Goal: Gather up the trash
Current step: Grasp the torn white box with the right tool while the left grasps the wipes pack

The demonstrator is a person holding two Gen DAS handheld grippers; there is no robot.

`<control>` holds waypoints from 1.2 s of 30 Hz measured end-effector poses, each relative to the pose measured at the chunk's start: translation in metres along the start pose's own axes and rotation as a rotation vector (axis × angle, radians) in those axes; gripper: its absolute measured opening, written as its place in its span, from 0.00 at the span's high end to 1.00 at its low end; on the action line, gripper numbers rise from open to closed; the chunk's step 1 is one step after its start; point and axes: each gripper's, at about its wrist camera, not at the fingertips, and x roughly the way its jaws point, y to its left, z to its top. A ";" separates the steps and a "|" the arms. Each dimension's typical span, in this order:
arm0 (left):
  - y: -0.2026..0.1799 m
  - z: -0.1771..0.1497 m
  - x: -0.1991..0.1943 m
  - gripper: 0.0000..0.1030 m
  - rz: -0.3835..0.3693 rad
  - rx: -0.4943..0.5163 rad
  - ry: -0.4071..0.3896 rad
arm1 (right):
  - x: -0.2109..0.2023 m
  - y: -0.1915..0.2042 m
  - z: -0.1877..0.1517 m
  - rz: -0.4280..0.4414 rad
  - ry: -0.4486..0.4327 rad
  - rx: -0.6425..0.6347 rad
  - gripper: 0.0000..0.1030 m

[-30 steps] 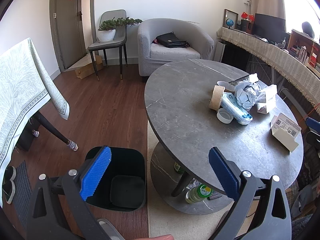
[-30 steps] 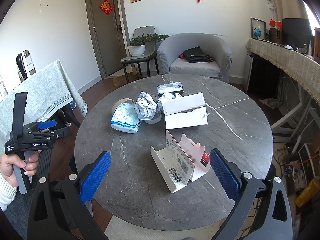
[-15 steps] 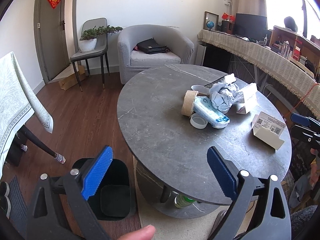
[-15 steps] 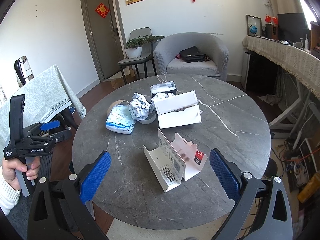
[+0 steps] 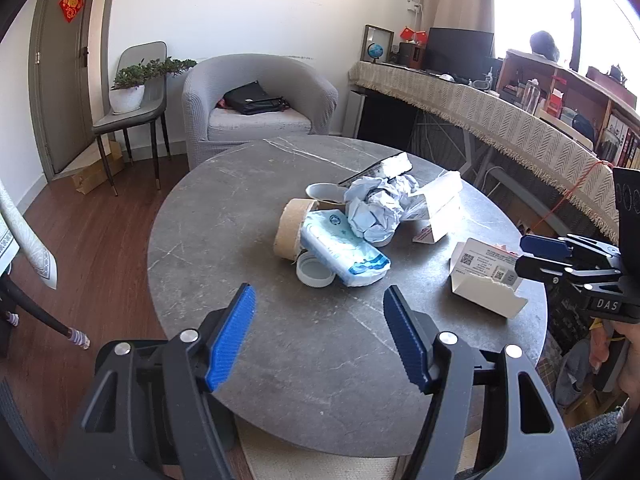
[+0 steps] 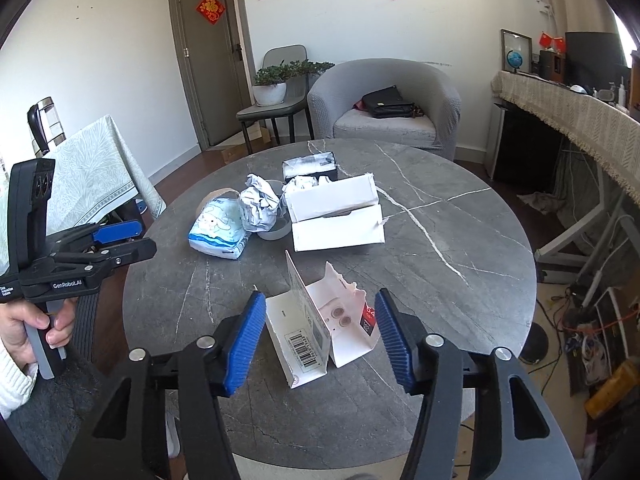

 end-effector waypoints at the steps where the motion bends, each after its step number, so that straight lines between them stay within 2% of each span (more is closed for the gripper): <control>1: -0.001 0.002 0.002 0.35 -0.013 -0.003 0.000 | 0.002 0.000 0.000 0.011 0.009 -0.009 0.55; 5: -0.005 0.007 0.008 0.46 -0.061 -0.021 -0.003 | 0.011 0.005 0.000 0.042 0.048 -0.064 0.70; 7: -0.006 0.009 0.013 0.47 -0.065 -0.028 0.000 | 0.016 0.005 0.001 0.052 0.060 -0.077 0.73; 9: -0.006 0.010 0.020 0.54 -0.072 -0.037 0.010 | 0.022 0.004 0.002 0.068 0.073 -0.083 0.77; 13: -0.007 0.011 0.030 0.55 -0.073 -0.055 0.025 | 0.031 0.004 0.001 0.093 0.092 -0.089 0.79; 17: -0.009 0.013 0.039 0.59 -0.072 -0.078 0.037 | 0.038 0.002 -0.005 0.098 0.103 -0.095 0.89; 23: -0.005 0.016 0.049 0.63 -0.056 -0.122 0.054 | 0.038 -0.004 -0.009 0.112 0.093 -0.084 0.98; 29: -0.002 0.018 0.055 0.68 -0.064 -0.164 0.068 | 0.040 -0.001 -0.009 0.109 0.081 -0.080 0.98; 36: 0.005 0.019 0.059 0.86 -0.071 -0.200 0.085 | 0.034 0.005 -0.001 0.119 0.045 -0.066 0.99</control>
